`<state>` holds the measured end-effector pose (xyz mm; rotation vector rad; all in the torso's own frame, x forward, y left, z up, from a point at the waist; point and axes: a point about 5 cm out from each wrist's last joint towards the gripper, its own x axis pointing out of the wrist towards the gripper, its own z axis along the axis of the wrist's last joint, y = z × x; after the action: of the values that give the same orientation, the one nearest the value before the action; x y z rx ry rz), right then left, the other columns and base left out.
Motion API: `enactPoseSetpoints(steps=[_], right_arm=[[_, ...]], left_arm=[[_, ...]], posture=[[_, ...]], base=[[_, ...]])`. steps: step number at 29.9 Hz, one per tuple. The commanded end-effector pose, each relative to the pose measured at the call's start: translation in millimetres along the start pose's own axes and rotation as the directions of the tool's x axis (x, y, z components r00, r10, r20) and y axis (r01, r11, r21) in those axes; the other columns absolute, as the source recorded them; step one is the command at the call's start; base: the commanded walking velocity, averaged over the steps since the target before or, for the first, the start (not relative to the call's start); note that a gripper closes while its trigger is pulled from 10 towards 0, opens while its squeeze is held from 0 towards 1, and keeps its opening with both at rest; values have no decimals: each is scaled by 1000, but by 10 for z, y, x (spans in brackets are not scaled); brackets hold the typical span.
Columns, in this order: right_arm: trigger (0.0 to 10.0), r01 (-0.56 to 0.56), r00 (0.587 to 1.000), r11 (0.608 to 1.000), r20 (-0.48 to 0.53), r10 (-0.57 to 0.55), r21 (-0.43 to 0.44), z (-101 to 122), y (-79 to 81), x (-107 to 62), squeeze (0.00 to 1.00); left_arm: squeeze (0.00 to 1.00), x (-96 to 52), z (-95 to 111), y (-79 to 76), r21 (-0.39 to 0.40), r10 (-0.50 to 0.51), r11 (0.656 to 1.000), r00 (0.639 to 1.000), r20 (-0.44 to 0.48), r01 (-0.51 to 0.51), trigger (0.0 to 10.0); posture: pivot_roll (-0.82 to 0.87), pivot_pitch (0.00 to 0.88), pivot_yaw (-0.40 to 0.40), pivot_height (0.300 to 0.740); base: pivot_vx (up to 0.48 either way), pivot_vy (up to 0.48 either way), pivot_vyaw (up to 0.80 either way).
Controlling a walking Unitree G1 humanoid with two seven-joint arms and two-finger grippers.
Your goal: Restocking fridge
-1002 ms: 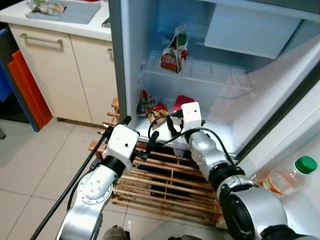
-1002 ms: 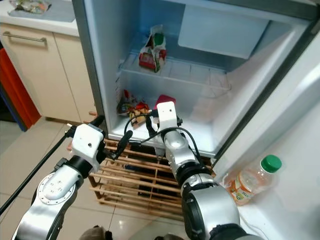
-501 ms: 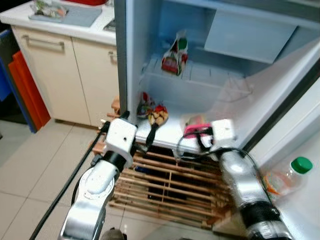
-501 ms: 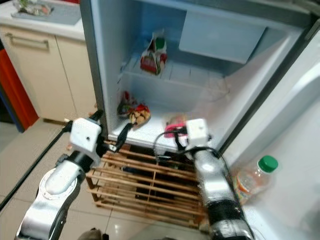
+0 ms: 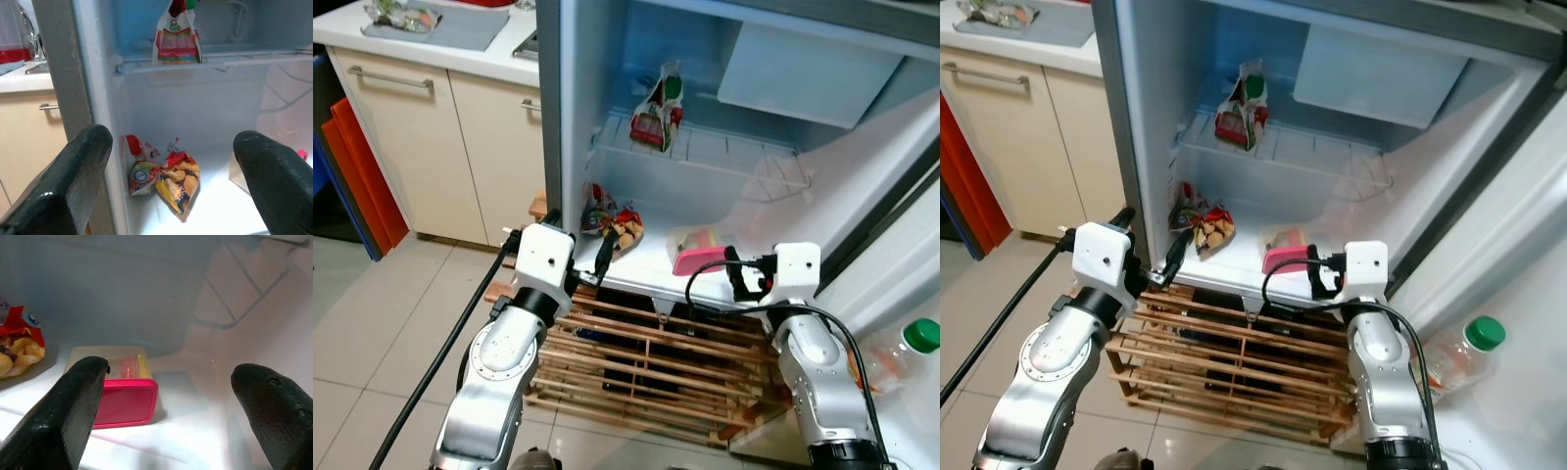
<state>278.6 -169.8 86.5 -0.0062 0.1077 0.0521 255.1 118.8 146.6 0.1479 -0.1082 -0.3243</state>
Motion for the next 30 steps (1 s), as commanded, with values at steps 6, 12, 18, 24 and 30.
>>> enactPoseSetpoints(steps=[6,12,18,24,30], right_arm=[[10000,-54,998,998,35,54,15,98,111,43,0],[10000,-104,995,993,-1,105,48,57,255,219,0],[10000,-106,981,992,-153,116,73,-118,515,510,0],[10000,-144,966,989,-212,145,21,-144,802,509,0],[10000,-222,959,975,-176,224,30,-89,973,248,0]], left_arm=[[0,40,-46,-1,10,34,999,999,-9,-34,10000],[0,114,-29,22,4,40,999,999,-1,-40,10000],[0,77,56,43,-11,12,1000,999,33,-12,10000],[0,-174,112,166,40,32,999,999,19,-33,10000],[0,-363,171,237,81,67,994,998,1,-66,10000]], posture=[[54,0,-70,740],[34,0,-51,740],[69,0,-45,740],[179,0,-82,740],[220,0,-51,740]], base=[[0,0,0],[0,0,0],[0,0,0],[0,0,0],[0,0,0]])
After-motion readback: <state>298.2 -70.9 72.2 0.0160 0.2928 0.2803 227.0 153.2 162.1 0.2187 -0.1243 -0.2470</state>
